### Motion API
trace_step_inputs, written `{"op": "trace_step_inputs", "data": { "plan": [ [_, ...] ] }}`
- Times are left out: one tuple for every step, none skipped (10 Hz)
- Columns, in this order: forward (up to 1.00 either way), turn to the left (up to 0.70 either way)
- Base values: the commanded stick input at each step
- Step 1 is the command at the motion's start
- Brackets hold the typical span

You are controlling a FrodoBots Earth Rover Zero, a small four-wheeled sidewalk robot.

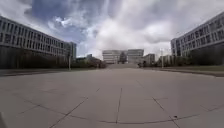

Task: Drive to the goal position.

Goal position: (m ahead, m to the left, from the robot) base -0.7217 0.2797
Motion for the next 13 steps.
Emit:
{"op": "trace_step_inputs", "data": {
  "plan": [
    [0.00, 0.00],
    [0.08, -0.04],
    [0.32, -0.16],
    [0.55, -0.27],
    [0.70, -0.35],
    [0.70, -0.24],
    [0.70, 0.00],
    [0.70, 0.00],
    [0.70, 0.00],
    [0.70, 0.18],
    [0.70, 0.35],
    [0.70, 0.35],
    [0.70, 0.35]
  ]
}}
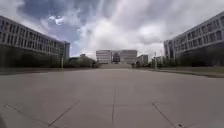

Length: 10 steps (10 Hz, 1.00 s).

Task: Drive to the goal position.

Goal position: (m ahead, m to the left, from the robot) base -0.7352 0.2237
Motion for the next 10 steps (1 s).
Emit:
{"op": "trace_step_inputs", "data": {
  "plan": [
    [0.70, 0.35],
    [0.70, 0.35],
    [0.70, 0.35],
    [0.70, 0.35],
    [0.70, 0.35],
    [0.70, 0.35],
    [0.70, 0.35],
    [0.70, 0.35],
    [0.70, 0.35],
    [0.70, 0.35]
  ]
}}
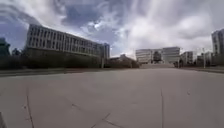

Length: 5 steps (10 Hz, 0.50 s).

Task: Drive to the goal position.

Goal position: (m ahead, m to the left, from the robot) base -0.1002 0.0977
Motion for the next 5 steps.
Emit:
{"op": "trace_step_inputs", "data": {
  "plan": [
    [0.70, 0.35],
    [0.70, 0.35],
    [0.70, 0.19],
    [0.70, 0.00],
    [0.70, 0.00]
  ]
}}
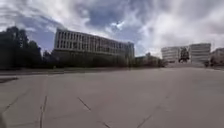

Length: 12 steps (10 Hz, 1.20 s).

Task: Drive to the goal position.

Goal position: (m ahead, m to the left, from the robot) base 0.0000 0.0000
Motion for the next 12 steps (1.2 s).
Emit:
{"op": "trace_step_inputs", "data": {
  "plan": [
    [0.70, 0.00],
    [0.04, 0.00],
    [0.00, 0.00],
    [0.00, 0.00],
    [0.00, 0.00],
    [0.00, 0.00],
    [0.00, 0.00],
    [0.00, 0.00],
    [0.00, 0.00],
    [0.00, 0.00],
    [0.00, 0.00],
    [0.20, 0.00]
  ]
}}
